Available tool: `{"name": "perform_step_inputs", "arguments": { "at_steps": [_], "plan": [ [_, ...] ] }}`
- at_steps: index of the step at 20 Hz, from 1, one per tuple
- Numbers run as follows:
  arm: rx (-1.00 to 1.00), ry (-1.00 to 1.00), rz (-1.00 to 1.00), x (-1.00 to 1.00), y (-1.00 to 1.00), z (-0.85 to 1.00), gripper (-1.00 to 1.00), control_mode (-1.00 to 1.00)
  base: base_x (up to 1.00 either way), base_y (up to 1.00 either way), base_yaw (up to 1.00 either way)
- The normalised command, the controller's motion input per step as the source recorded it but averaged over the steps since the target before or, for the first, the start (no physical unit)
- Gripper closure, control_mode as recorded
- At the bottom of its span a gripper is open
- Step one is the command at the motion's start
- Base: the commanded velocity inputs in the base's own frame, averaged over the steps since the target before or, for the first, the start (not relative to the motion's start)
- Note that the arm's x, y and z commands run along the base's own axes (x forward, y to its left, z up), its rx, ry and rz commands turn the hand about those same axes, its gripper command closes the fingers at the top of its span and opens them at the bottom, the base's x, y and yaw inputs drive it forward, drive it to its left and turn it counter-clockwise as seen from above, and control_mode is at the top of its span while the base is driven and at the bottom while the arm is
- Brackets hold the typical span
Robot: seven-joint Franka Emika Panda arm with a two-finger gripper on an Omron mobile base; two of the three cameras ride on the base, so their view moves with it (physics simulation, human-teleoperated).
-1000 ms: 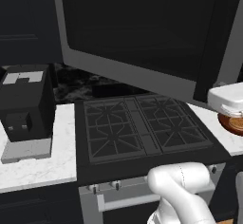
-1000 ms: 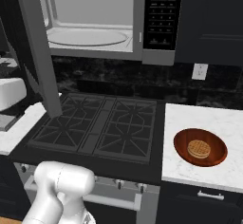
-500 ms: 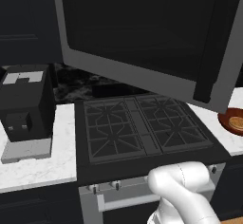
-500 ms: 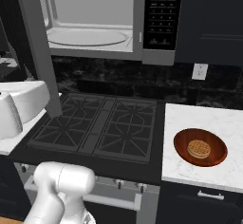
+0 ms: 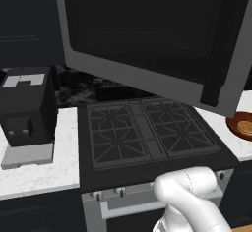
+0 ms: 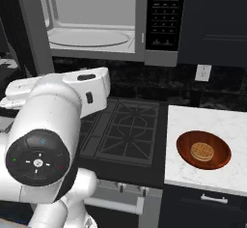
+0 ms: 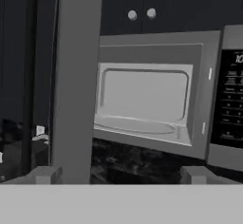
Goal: Open the microwave, place the bowl with waffle inside the microwave, then close the microwave door and turn it on.
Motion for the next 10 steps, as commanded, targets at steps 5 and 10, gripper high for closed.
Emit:
{"name": "perform_step_inputs", "arguments": {
  "at_steps": [5, 10],
  "plan": [
    [0.06, -0.09, 0.18, 0.50, -0.31, -0.07, -1.00, -1.00, 0.00, 0.00, 0.00],
    [0.02, -0.03, 0.32, 0.10, -0.05, 0.00, -1.00, -1.00, 0.00, 0.00, 0.00]
  ]
}}
